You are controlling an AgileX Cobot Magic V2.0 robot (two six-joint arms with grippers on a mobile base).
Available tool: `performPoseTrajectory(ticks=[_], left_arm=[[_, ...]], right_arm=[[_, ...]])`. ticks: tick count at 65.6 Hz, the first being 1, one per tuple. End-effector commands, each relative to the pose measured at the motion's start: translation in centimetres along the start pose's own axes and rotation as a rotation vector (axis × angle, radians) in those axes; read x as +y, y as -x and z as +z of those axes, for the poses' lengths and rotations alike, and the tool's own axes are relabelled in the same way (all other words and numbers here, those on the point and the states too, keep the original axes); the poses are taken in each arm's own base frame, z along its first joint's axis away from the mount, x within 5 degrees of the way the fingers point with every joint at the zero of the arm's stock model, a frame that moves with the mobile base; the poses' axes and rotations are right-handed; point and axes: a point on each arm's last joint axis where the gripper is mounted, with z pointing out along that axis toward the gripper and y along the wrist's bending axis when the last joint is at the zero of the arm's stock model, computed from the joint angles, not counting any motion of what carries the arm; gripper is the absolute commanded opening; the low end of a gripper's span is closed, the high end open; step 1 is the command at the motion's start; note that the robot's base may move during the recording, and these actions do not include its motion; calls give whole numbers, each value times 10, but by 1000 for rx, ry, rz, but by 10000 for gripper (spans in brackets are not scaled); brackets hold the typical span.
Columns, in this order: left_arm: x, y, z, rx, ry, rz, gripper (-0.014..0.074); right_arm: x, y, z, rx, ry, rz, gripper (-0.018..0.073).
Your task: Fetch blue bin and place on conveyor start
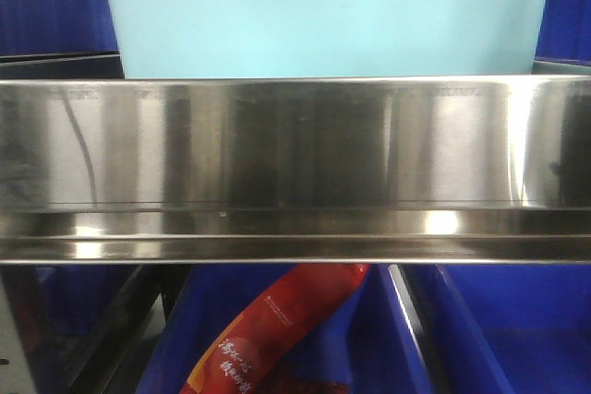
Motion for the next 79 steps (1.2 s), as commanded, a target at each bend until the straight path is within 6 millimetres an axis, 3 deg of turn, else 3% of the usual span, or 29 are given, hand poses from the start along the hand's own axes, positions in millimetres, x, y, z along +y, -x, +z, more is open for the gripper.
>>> performPoseTrajectory(ticks=[1, 6, 12, 26, 27, 41, 50, 61, 79], left_arm=[[0, 1, 3, 8, -6, -15, 519], [0, -1, 11, 36, -1, -14, 480], [0, -4, 18, 77, 10, -12, 365], [1, -5, 18, 85, 17, -9, -81], [1, -5, 18, 83, 17, -9, -116], [1, -4, 15, 78, 16, -9, -111], [2, -2, -3, 42, 9, -12, -111], [3, 0, -47, -49, -13, -17, -111], [0, -8, -124, -209, -58, -6, -111]], right_arm=[[-1, 5, 5, -35, 2, 6, 546], [-1, 6, 13, -32, 1, 8, 477], [-2, 6, 22, -11, 0, 9, 330], [-2, 4, 27, 13, 0, 10, -171], [-2, 4, 27, 13, 0, 10, -165], [-2, 4, 26, 13, 1, 10, -152], [-1, 4, 14, -8, 2, 8, -152], [2, 6, -26, -104, 4, 0, -152], [9, 0, -108, -325, 10, -16, -152]])
